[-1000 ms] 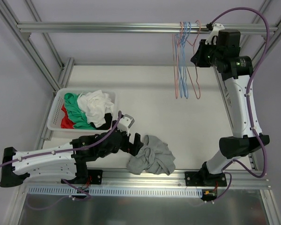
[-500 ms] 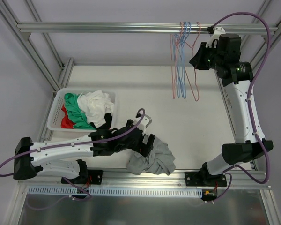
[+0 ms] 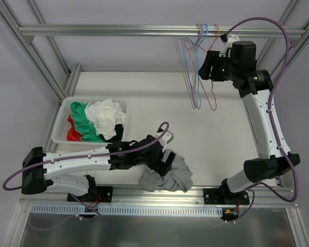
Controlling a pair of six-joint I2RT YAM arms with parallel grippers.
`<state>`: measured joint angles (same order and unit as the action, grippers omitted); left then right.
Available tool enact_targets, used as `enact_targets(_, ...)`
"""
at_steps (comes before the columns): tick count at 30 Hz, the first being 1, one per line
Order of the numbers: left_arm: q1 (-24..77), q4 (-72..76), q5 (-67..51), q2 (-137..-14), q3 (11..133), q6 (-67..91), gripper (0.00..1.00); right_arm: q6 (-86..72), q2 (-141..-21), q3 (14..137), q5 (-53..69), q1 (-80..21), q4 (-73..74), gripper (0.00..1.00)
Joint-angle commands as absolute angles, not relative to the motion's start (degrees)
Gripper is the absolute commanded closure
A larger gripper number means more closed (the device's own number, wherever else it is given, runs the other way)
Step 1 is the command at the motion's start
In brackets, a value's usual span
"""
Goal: Remove the tank top from the hanger
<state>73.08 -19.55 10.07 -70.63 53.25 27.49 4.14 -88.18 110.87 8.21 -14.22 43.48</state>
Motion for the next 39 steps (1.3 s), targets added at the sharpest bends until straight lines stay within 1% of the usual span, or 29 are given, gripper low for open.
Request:
enact_targets(1,73.3,-20.3,6.8,-72.1,55.1,26.3,0.01,4.5,-83.2,108.6,3.4,-14.0,44.8,0.18)
enact_targets(2,73.2,-20.8,5.6,-72.7,55.6,25.9,0.01,4.8,-82.3,107.9,3.0,-13.8,44.9,0.12)
enact_targets(3,73.2,-21.5,5.1,-73.4,56.0,25.4,0.01,5.2,-80.1,106.4,1.9,-13.3,44.9,0.08)
enact_targets(4,73.2,-22.8,4.9,-75.0,56.2,25.3,0.01,5.5,-78.6,105.5,1.2,-13.1,44.9,0.01)
enact_targets(5,73.3,-23.4,4.9,-75.8,56.8,25.1,0.01,6.2,-77.3,104.4,0.4,-12.8,44.8,0.00)
enact_targets(6,73.5,-23.8,4.9,-76.5,57.0,24.9,0.01,6.8,-75.6,103.2,-3.9,-12.7,44.9,0.00)
enact_targets(9,73.9,-25.1,6.3,-79.7,57.7,24.3,0.01,8.5,-67.3,97.7,-8.6,-12.6,45.0,0.00)
enact_targets(11,74.0,-26.1,8.9,-82.3,58.1,23.9,0.01,9.2,-60.8,94.2,-8.7,-12.7,45.3,0.01)
enact_targets(13,74.0,-26.4,10.3,-85.5,58.4,23.6,0.01,9.7,-55.2,92.3,-7.0,-12.6,46.8,0.00)
enact_targets(17,74.0,-26.3,11.1,-92.6,60.4,22.9,0.01,10.5,-48.0,90.4,-0.6,-12.6,49.1,0.01)
enact_targets(21,74.9,-25.3,8.7,-102.0,62.6,24.2,0.01,11.2,-42.2,88.2,5.9,-12.6,49.7,0.01)
enact_targets(23,75.1,-24.7,6.6,-104.2,63.0,25.5,0.01,11.3,-39.7,87.5,7.9,-12.6,49.7,0.01)
enact_targets(24,75.2,-23.9,6.0,-105.5,62.9,25.7,0.12,11.4,-39.0,87.2,8.4,-12.6,49.7,0.00)
enact_targets(25,75.3,-23.8,6.7,-105.6,62.8,26.3,0.25,11.7,-38.4,86.9,9.0,-12.7,49.7,0.00)
enact_targets(26,75.4,-23.8,8.0,-105.4,62.2,27.7,0.50,11.8,-37.8,86.7,9.7,-12.7,49.7,0.00)
enact_targets(27,75.4,-23.8,9.5,-103.6,61.7,28.5,0.99,11.9,-36.7,86.2,9.9,-12.7,49.7,0.01)
enact_targets(28,75.4,-24.0,11.5,-102.2,61.2,29.3,1.00,12.0,-36.3,86.0,10.1,-12.6,49.7,0.01)
enact_targets(29,75.3,-24.2,16.2,-100.6,59.9,30.7,1.00,12.0,-36.0,85.8,10.7,-12.7,49.7,0.00)
enact_targets(32,73.9,-26.0,23.4,-91.6,58.5,32.7,1.00,11.5,-34.5,85.0,11.8,-12.6,49.6,0.01)
enact_targets(33,72.4,-26.6,25.2,-86.4,58.5,32.8,1.00,11.3,-34.2,84.7,12.0,-12.6,49.2,0.01)
enact_targets(35,70.1,-29.3,28.5,-81.5,59.7,33.1,1.00,10.8,-32.8,83.1,12.3,-12.6,48.4,0.01)
enact_targets(36,68.3,-30.6,30.6,-77.3,60.6,33.2,1.00,10.3,-32.3,82.4,12.5,-12.6,47.4,0.01)
enact_targets(37,64.1,-31.8,31.3,-75.3,62.6,33.1,1.00,10.0,-31.5,81.2,12.5,-12.6,46.9,0.00)
enact_targets(39,59.7,-34.8,33.0,-70.3,64.7,32.6,1.00,9.7,-30.9,80.3,12.3,-12.6,45.6,0.01)
